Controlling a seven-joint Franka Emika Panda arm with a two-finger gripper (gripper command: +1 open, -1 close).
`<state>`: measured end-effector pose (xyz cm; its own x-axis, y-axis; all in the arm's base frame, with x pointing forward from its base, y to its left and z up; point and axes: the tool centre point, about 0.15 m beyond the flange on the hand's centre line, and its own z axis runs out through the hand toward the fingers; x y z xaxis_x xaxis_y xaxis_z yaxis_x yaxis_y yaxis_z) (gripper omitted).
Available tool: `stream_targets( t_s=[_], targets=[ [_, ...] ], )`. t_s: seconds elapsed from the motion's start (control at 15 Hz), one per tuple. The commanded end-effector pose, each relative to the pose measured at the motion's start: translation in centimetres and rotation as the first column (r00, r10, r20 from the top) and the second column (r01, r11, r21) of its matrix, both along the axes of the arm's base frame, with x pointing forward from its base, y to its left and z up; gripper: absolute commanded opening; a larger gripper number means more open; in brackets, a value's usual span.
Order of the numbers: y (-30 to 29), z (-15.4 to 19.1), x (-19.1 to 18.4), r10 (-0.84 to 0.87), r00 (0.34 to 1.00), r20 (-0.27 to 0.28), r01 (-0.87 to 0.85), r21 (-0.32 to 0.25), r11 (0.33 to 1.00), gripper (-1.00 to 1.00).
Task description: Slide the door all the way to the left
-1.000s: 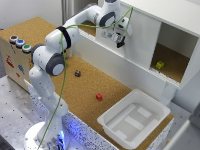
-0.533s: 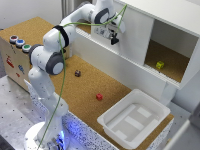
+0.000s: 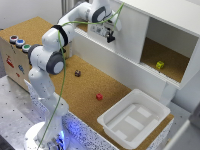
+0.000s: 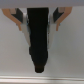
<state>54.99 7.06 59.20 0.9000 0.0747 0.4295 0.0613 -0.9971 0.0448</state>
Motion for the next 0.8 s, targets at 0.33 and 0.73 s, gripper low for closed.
stream_targets(
  t_s=[0.33,0.73],
  targets=[
    [10.9,-4.7,5.5,-0.013,0.998,0.066,0.019,-0.091,0.996,-1.00],
    [13.1,-2.9,3.7,-0.019,0.994,0.111,0.030,-0.093,0.995,1.00]
  ],
)
